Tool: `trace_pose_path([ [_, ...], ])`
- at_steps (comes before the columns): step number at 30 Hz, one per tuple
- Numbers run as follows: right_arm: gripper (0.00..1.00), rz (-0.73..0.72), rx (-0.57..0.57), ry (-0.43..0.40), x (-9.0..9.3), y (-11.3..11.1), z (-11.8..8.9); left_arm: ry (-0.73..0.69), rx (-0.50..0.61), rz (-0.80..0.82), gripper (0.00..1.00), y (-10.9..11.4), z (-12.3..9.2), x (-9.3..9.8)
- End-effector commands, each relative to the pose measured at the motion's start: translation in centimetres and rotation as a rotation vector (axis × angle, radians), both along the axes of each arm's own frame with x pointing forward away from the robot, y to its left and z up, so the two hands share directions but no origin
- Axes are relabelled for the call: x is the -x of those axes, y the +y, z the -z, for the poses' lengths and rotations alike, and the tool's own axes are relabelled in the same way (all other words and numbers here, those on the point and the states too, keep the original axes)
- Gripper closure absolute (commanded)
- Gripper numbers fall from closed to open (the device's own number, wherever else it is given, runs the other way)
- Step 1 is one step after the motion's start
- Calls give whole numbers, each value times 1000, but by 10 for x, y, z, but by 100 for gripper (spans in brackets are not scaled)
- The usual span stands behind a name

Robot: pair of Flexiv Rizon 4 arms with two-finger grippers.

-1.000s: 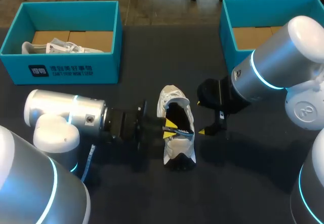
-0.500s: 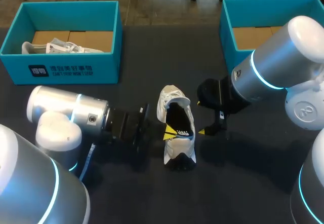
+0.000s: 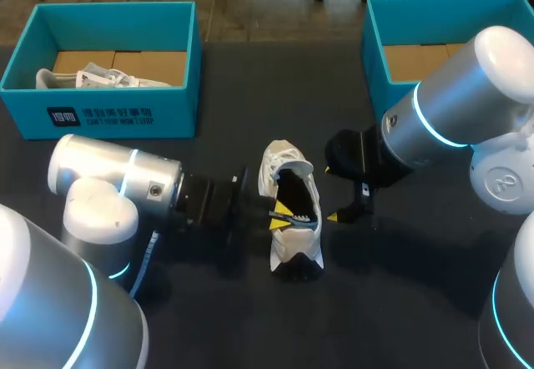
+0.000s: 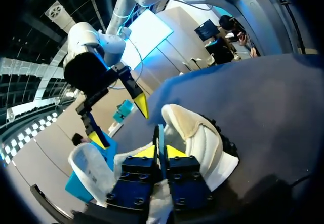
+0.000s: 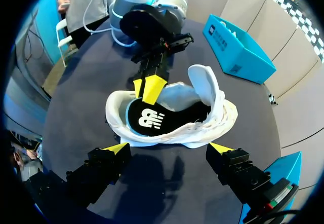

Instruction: Take the shoe out of the shoebox, open the shoe tongue, remove and reinsert the insole, then place the shoe into the shoebox

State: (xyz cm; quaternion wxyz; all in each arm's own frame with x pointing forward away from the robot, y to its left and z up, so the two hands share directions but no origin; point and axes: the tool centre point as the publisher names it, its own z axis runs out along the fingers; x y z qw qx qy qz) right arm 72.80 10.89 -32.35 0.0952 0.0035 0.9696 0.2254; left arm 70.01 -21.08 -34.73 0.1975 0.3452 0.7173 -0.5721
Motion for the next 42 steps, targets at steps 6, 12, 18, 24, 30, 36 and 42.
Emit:
trace_pose_path([
  [6,0,3,2,-3,1,1,1,-27,34,-11,55,4,-21,13],
  [12,0,3,2,-3,1,1,1,-10,31,1,69,1,-14,14],
  [18,0,3,2,-3,1,1,1,2,16,1,100,1,-6,13],
  [24,0,3,2,-3,1,1,1,7,3,-8,100,5,-5,11],
  [30,0,3,2,-3,1,1,1,13,-31,-7,100,6,2,10],
  [36,0,3,2,-3,1,1,1,8,-9,-20,76,13,-18,8],
  [42,0,3,2,-3,1,1,1,-18,-55,4,55,15,-35,2],
])
